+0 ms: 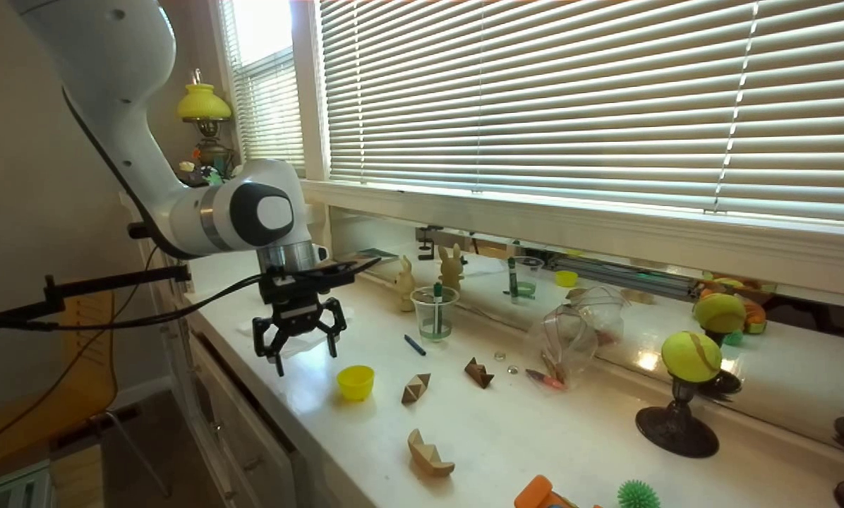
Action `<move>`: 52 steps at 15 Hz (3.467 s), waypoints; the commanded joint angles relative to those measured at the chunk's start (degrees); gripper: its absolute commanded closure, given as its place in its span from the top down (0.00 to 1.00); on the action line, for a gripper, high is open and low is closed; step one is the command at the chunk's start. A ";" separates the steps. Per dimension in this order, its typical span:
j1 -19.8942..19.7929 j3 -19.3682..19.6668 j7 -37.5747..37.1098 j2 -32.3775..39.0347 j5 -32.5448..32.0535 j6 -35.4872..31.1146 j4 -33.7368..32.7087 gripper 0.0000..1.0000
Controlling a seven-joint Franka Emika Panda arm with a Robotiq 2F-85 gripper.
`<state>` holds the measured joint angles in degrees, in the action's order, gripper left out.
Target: Move the black toy car from side to side
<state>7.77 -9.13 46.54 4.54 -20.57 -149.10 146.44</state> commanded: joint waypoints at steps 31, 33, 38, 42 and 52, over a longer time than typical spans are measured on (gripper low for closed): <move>-1.38 7.77 -23.34 -20.00 23.20 31.64 -7.36 1.00; -1.57 7.77 -27.62 -20.17 25.08 31.15 -7.75 1.00; -2.55 7.18 -39.11 -20.74 25.21 29.14 -8.11 1.00; -3.02 6.67 -44.41 -20.59 23.49 29.27 -8.38 1.00; -3.23 6.74 -45.02 -20.32 22.99 30.49 -7.95 1.00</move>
<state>4.96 -1.98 1.44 -15.79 2.30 -118.70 138.56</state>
